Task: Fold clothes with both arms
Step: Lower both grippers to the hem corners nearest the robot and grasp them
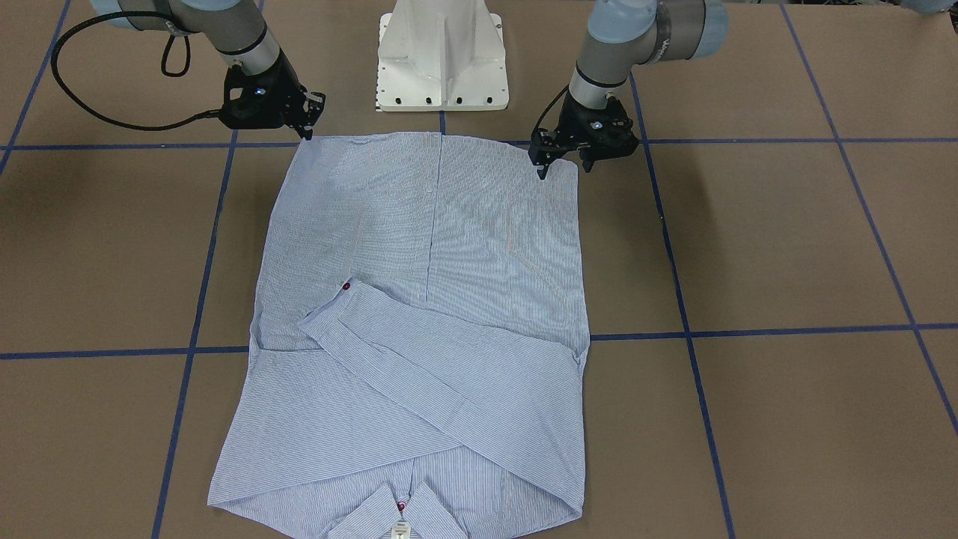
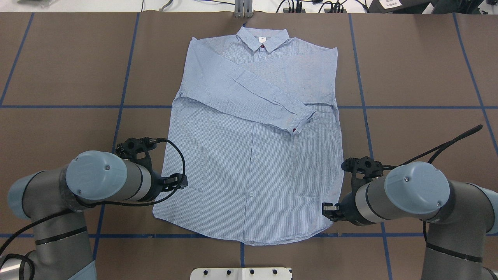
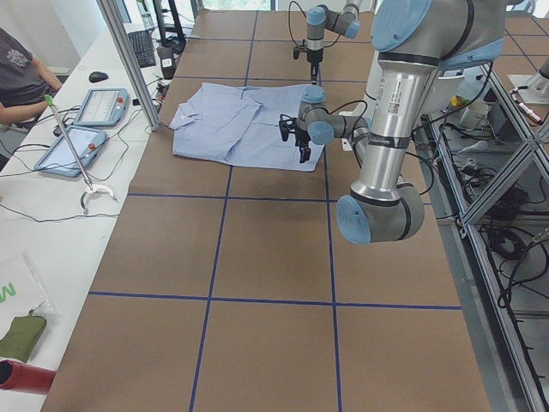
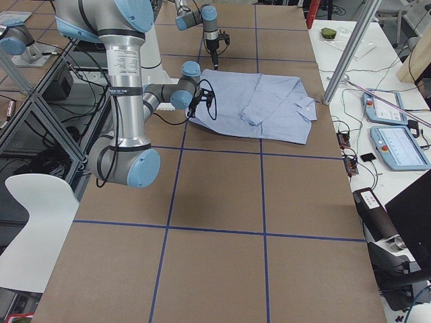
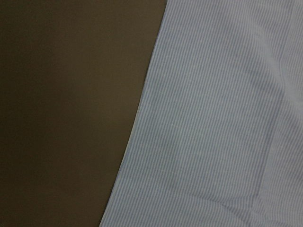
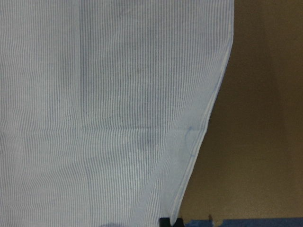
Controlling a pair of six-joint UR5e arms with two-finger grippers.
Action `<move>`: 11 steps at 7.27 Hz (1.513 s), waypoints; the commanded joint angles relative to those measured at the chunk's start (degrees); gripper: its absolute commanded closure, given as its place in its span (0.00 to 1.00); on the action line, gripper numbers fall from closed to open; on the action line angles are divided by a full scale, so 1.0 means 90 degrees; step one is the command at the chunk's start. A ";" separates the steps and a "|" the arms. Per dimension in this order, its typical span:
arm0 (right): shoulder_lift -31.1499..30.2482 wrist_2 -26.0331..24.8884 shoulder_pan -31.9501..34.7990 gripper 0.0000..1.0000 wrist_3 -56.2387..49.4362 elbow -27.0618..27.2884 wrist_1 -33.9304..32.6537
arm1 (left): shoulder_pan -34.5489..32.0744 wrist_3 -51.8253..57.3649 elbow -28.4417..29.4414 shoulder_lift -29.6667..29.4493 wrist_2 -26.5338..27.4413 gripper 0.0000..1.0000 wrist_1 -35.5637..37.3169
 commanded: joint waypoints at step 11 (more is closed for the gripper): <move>0.0004 0.0068 0.0189 1.00 0.0001 0.0019 0.0000 | 0.0249 0.1412 0.0186 0.0145 0.0260 0.24 0.0020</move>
